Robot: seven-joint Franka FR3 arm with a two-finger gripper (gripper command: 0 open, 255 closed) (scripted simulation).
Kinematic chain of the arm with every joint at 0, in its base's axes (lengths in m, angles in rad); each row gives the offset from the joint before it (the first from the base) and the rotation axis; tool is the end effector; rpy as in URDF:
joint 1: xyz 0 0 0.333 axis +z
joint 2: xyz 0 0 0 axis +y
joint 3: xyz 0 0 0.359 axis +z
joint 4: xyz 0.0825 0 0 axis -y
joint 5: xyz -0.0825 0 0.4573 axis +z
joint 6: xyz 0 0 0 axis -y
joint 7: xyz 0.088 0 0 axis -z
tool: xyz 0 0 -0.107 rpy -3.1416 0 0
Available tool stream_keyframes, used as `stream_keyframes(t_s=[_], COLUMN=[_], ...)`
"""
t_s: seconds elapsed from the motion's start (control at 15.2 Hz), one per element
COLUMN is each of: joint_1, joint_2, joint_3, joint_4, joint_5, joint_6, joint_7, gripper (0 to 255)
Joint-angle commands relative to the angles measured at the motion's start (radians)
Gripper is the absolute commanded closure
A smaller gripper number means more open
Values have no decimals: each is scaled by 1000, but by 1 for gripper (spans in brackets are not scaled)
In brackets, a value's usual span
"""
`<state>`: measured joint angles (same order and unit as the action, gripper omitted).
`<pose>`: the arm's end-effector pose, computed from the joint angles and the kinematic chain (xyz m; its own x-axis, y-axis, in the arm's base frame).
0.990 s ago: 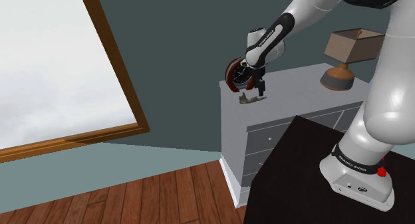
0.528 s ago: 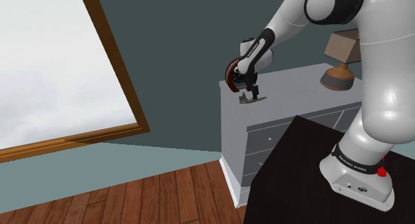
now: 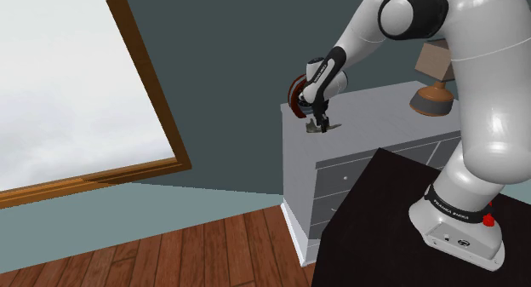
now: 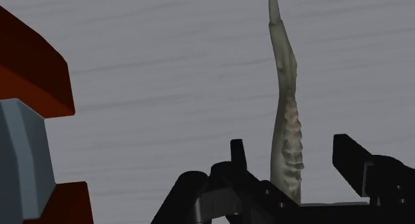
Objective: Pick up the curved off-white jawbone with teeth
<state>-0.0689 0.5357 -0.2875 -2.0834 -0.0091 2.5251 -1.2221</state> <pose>0.5946 -0.2248 0.1432 0.6067 0.7773 -0.1664 0.7860 -0.6179 -0.0204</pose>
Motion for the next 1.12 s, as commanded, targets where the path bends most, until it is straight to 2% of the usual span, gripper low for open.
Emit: stream_keyframes(t_s=[0.0, 0.53, 1.06], joint_1=[-1, 0, 16], joint_2=[2, 2, -90], joint_3=[1, 1, -20], joint_4=[1, 1, -10], joint_5=[1, 1, -23], joint_6=[1, 2, -78], joint_7=[0, 0, 5], gripper=[255, 255, 255])
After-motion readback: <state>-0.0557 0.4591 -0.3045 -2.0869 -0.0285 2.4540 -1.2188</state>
